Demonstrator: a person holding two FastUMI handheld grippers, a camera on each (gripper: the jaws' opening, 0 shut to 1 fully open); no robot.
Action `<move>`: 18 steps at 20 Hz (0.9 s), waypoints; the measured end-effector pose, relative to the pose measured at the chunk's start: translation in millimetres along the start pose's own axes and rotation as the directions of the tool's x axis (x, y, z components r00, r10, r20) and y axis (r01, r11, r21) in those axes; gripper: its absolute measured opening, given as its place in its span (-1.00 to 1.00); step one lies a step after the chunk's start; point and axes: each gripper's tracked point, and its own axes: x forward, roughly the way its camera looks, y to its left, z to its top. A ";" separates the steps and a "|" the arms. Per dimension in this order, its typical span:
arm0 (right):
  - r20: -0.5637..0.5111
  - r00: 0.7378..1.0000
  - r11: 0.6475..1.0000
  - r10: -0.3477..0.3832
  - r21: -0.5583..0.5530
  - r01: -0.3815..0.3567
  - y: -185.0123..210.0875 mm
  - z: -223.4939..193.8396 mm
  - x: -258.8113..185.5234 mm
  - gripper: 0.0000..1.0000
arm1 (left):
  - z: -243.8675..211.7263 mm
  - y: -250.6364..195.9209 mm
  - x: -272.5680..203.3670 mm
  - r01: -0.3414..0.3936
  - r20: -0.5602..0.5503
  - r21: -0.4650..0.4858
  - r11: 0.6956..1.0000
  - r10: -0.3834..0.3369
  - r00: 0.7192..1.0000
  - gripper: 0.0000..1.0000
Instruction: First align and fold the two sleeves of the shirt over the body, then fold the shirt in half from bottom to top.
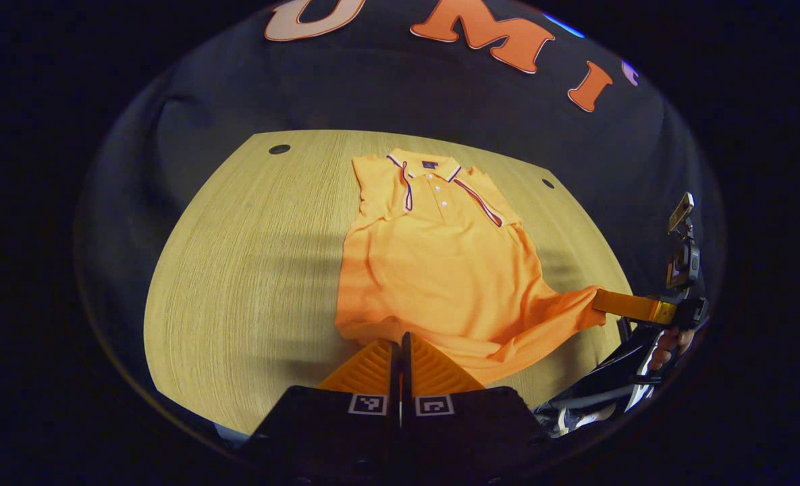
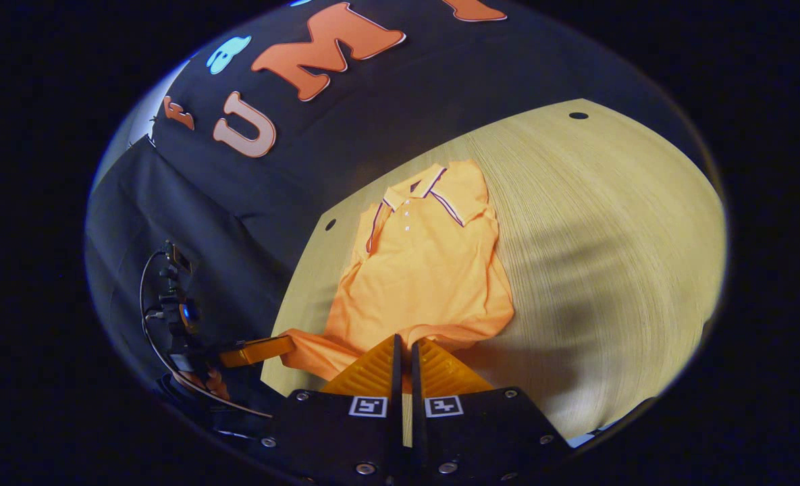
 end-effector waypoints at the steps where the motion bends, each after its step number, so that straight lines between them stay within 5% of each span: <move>1: 0.014 1.000 1.000 0.000 -0.002 0.000 1.7 8.1 2.5 -0.88 | 8.3 0.7 1.6 0.001 0.015 0.003 1.000 -0.001 1.000 -0.98; 18: 0.111 0.989 0.994 -0.101 -0.015 0.104 1.0 173.3 97.6 -0.88 | 168.6 25.0 79.9 0.062 0.113 0.060 0.996 -0.068 0.991 -0.99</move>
